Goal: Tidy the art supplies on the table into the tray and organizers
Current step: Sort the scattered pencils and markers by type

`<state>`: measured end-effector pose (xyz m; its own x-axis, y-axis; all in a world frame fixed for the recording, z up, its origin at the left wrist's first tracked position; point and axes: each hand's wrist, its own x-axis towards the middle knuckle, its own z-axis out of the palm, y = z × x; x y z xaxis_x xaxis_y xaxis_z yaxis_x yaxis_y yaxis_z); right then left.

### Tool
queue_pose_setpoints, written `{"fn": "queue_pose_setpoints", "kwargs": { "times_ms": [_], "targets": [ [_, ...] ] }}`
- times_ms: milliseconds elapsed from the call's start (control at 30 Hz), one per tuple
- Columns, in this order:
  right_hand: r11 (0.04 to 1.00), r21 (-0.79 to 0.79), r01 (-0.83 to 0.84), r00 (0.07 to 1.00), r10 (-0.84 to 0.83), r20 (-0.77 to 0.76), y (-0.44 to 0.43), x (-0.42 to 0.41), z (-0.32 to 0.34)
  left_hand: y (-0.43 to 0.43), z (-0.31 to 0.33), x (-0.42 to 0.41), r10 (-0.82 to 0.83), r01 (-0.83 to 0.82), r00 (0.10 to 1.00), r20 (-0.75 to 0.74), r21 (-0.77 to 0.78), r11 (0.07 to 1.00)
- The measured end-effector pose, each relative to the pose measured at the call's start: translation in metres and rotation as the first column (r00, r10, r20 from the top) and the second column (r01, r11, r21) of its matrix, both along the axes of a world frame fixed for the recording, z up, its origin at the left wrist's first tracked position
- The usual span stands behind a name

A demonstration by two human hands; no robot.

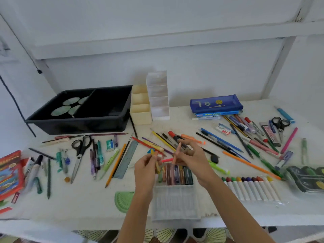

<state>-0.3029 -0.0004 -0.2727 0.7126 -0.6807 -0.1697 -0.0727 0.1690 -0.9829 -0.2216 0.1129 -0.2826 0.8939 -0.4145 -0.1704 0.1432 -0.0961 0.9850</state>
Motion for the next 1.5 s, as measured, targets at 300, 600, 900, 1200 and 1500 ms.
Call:
{"fn": "queue_pose_setpoints", "kwargs": {
  "times_ms": [300, 600, 900, 1200, 1500],
  "targets": [
    [0.939, -0.342, -0.029, 0.996, -0.003, -0.093, 0.055, 0.016, -0.025, 0.049, -0.014, 0.006, -0.005, 0.005, 1.0, 0.002, 0.026, 1.0],
    [0.362, -0.912, -0.194, 0.911, -0.279, -0.304, 0.058, 0.022, -0.066, 0.048, -0.018, -0.005, -0.09, 0.089, 0.992, -0.092, -0.015, 0.996],
    [0.225, -0.952, -0.208, 0.887, -0.368, -0.281, 0.061, 0.022, -0.07, 0.045, -0.021, -0.002, -0.109, 0.107, 0.987, -0.117, -0.018, 0.994],
    [0.16, -0.939, -0.304, 0.863, -0.372, -0.343, 0.083, 0.013, -0.074, 0.041, -0.029, -0.003, -0.088, 0.086, 0.986, -0.14, -0.019, 0.996],
    [0.36, -0.918, -0.165, 0.917, -0.285, -0.277, 0.054, -0.004, -0.06, 0.045, -0.028, -0.012, -0.047, 0.047, 0.999, 0.006, -0.013, 0.999]
  ]
}}
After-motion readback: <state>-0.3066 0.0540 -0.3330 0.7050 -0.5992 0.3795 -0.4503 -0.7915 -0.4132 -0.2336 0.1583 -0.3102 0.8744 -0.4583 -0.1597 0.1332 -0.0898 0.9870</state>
